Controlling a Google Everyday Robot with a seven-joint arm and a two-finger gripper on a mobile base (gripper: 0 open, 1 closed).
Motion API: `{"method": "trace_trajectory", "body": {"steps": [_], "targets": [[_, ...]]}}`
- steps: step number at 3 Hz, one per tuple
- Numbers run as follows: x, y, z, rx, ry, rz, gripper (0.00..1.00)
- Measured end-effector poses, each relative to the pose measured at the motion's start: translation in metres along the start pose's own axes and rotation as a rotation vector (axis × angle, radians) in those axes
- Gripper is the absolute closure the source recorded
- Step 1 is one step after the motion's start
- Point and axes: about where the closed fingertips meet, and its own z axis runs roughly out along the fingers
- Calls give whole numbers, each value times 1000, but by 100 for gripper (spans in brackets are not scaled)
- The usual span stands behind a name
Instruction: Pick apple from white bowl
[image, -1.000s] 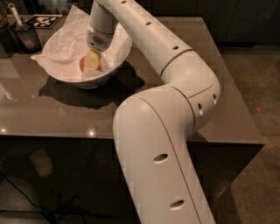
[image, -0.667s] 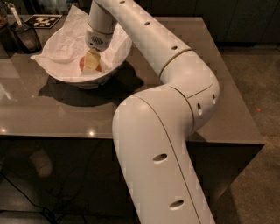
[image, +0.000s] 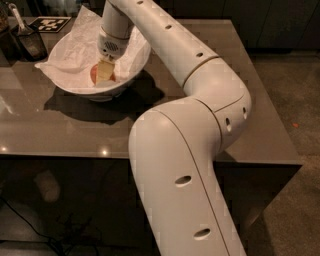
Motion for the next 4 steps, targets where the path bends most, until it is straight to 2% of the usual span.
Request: {"method": "trace_trajectory", "body": {"steps": [1,2,4], "targets": [[0,0,0,1,0,0,89],[-11,2,-12,52,15,3,100],[-47,23,-71,173,21,22,100]]}}
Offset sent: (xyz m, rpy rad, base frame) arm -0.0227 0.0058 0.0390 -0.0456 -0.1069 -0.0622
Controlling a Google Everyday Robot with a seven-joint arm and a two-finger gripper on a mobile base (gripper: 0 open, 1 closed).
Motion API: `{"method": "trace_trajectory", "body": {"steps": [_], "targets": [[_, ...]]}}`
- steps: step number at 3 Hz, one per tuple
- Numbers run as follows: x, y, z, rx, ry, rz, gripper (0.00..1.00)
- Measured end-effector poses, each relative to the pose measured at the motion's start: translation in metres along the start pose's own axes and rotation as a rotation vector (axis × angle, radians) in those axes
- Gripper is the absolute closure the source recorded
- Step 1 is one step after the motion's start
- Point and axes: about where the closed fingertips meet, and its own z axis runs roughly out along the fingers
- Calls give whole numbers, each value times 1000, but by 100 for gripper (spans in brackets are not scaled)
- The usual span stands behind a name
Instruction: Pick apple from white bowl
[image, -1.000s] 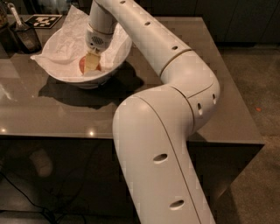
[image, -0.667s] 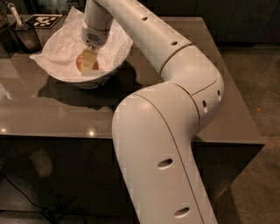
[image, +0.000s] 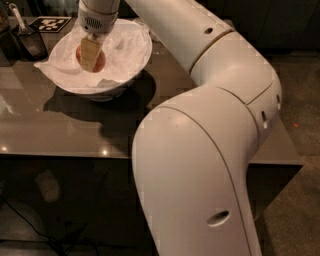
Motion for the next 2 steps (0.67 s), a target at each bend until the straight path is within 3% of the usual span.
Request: {"method": "trace_trajectory", "body": {"steps": [1,2], "targets": [[-13,7,-33,59,12,-9,100],[-14,7,-36,66,9,-11,100]]}}
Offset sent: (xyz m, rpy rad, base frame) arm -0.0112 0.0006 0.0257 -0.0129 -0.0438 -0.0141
